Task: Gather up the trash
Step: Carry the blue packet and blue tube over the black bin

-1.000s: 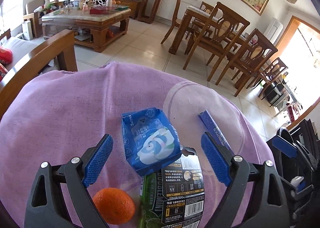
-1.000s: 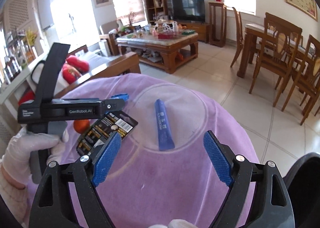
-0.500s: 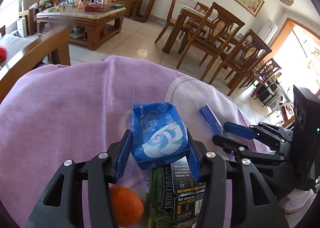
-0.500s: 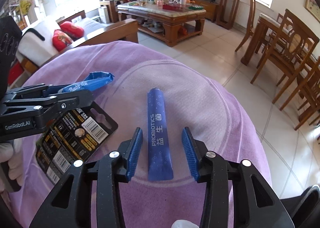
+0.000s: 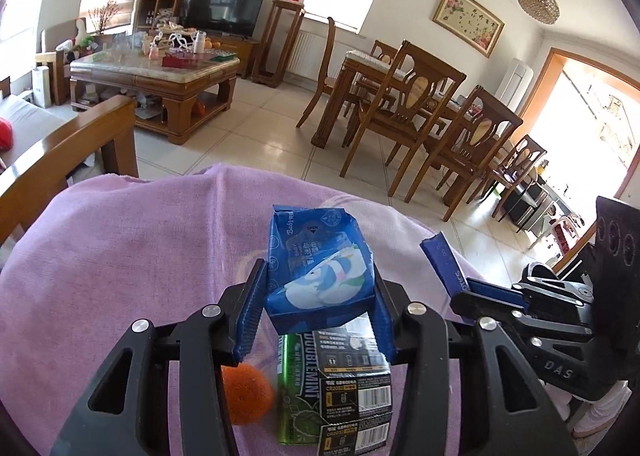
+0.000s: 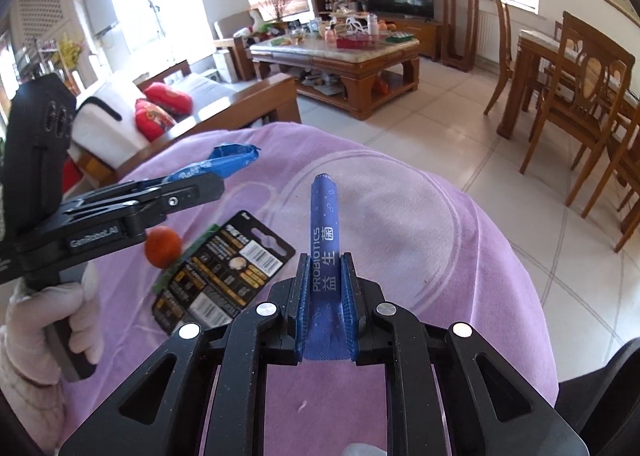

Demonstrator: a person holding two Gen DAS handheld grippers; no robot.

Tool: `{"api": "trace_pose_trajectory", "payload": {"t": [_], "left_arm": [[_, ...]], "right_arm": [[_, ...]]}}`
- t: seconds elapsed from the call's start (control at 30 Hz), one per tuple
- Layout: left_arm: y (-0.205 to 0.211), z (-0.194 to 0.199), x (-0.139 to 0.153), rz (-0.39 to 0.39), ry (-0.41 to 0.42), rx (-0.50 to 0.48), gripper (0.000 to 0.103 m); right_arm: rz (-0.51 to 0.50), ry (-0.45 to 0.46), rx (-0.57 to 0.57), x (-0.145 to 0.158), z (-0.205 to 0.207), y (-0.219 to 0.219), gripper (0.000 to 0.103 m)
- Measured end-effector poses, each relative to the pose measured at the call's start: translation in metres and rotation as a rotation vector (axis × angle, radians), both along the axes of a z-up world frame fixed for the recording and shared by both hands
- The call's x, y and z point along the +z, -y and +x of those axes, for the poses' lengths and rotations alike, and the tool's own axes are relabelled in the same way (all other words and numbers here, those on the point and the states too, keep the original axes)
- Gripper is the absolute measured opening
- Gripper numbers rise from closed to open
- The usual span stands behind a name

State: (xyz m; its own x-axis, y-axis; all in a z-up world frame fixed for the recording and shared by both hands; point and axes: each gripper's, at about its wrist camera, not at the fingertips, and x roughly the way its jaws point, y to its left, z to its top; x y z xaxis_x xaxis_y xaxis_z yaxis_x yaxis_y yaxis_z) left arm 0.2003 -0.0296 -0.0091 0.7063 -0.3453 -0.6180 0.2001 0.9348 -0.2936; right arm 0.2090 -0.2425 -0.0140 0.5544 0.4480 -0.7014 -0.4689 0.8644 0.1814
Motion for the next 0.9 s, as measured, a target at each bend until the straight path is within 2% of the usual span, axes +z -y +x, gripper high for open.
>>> {"api": "trace_pose_trajectory", "payload": {"t": [0.23,0.43,0.67,0.9], "left_arm": [[0.031,-0.045,0.039,-0.015,0.140,-0.061,0.046],[0.074,-0.088,0.060,-0.015,0.207,-0.154,0.046],[0.152,-0.120,0.062,0.003,0.230,-0.305,0.046],[0.230,-0.136,0.046,0.001,0.229,-0.430,0.046]], "right_arm": [[0.155,0.119,-0.058,0.038,-0.080,0.060,0.015],[0.224,0.176,-0.163,0.049,-0.136,0.132,0.016],[0.244,0.214,-0.280,0.045,-0.185,0.213,0.016],[0.277,0.228,-0.409,0.032,-0.221,0.297,0.016]]}}
